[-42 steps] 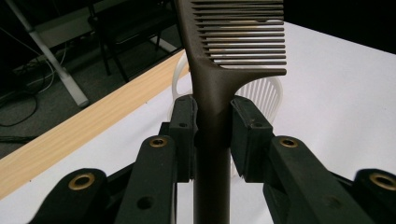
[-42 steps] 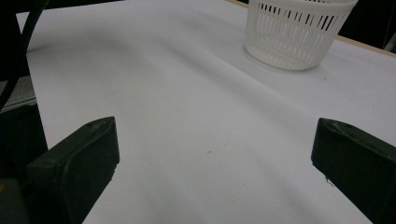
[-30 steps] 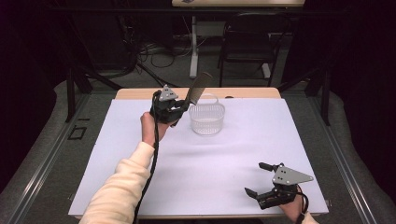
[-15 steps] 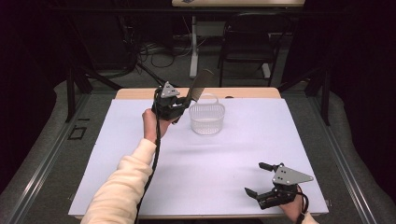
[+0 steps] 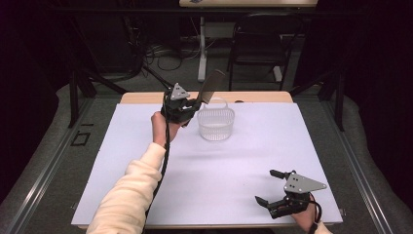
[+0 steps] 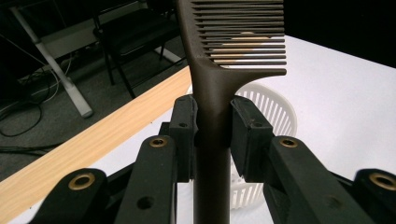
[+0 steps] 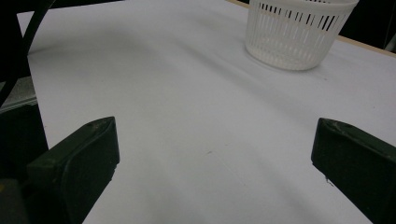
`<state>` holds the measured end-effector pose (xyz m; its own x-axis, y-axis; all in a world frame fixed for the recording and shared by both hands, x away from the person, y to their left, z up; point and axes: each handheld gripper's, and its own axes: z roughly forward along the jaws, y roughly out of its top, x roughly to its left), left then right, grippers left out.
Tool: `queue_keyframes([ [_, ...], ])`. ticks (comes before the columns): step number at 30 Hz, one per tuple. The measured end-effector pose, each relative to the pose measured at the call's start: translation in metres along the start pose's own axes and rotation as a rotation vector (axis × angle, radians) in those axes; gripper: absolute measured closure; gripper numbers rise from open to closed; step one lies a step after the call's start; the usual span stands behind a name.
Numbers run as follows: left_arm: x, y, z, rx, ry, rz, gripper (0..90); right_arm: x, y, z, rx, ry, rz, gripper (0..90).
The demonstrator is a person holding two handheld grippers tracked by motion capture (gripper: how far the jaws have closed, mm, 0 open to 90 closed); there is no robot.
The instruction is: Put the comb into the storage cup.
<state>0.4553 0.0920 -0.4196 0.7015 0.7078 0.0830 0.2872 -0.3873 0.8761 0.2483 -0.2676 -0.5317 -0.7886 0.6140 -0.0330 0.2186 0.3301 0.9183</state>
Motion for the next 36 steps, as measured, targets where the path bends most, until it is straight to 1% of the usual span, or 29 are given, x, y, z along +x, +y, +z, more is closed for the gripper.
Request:
queue_keyframes([
  [9, 0.001, 0.004, 0.003, -0.01, 0.003, -0.006, 72.1, 0.0, 0.0, 0.0, 0.0, 0.0, 0.0, 0.5],
  [21, 0.0, 0.008, 0.007, -0.023, 0.013, -0.002, 72.1, 0.0, 0.0, 0.0, -0.001, 0.001, 0.0, 0.6],
  [36, 0.002, 0.009, 0.013, -0.039, 0.024, -0.01, 72.1, 0.0, 0.0, 0.0, 0.004, 0.001, 0.0, 0.6],
])
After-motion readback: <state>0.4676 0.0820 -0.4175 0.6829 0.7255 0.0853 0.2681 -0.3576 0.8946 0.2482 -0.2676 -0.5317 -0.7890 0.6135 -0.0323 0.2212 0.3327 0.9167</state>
